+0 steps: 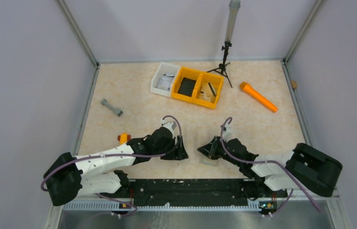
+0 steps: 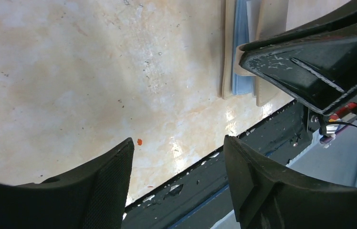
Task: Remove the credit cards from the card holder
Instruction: Close the card holder at the center of the board.
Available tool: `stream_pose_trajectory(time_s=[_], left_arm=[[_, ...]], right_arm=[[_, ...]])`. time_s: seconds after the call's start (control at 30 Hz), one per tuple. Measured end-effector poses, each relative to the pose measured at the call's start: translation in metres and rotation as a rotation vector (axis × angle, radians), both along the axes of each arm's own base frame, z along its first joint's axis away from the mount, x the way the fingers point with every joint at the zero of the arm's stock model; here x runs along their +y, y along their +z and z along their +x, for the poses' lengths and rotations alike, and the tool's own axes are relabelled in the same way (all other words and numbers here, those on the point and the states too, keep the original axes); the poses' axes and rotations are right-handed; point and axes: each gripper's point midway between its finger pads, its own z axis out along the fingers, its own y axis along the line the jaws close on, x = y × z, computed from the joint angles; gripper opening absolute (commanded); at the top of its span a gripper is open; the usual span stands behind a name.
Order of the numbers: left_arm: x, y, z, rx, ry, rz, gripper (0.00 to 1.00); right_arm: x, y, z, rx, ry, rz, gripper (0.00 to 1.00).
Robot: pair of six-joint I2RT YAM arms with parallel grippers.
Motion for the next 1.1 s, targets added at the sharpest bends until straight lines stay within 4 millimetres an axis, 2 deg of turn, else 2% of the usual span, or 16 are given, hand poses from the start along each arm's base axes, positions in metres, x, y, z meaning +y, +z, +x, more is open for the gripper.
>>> stream_pose_trajectory(time_s=[0.07, 0.17, 0.3, 0.43, 0.47, 0.7, 0.83, 1.1], left_arm=[[0.004, 0.001, 0.000, -0.006, 0.004, 0.005, 0.72], [0.008, 0.002, -0.001, -0.011, 0.005, 0.014, 0.72], [0.013, 0.002, -0.001, -0.012, 0.004, 0.026, 0.73], [0.018, 0.001, -0.001, -0.016, 0.004, 0.042, 0.75], [0.019, 0.001, -0.001, -0.015, 0.004, 0.045, 0.75], [0.021, 0.009, 0.000, -0.033, 0.006, 0.026, 0.75], [0.020, 0.015, 0.000, -0.047, 0.006, 0.006, 0.75], [0.020, 0.016, 0.000, -0.047, 0.004, 0.002, 0.75]], right_arm=[[0.004, -0.004, 0.002, -0.007, 0.007, 0.000, 0.18], [0.009, -0.011, 0.004, -0.018, 0.018, 0.006, 0.35], [0.014, -0.018, 0.003, -0.026, 0.040, 0.035, 0.46], [0.022, -0.012, 0.001, -0.039, 0.075, 0.095, 0.64], [0.024, -0.009, 0.001, -0.046, 0.081, 0.114, 0.65], [0.028, 0.006, 0.002, -0.080, 0.091, 0.169, 0.66], [0.021, -0.008, 0.000, -0.042, 0.094, 0.160, 0.64], [0.019, -0.011, 0.000, -0.010, 0.103, 0.179, 0.65]])
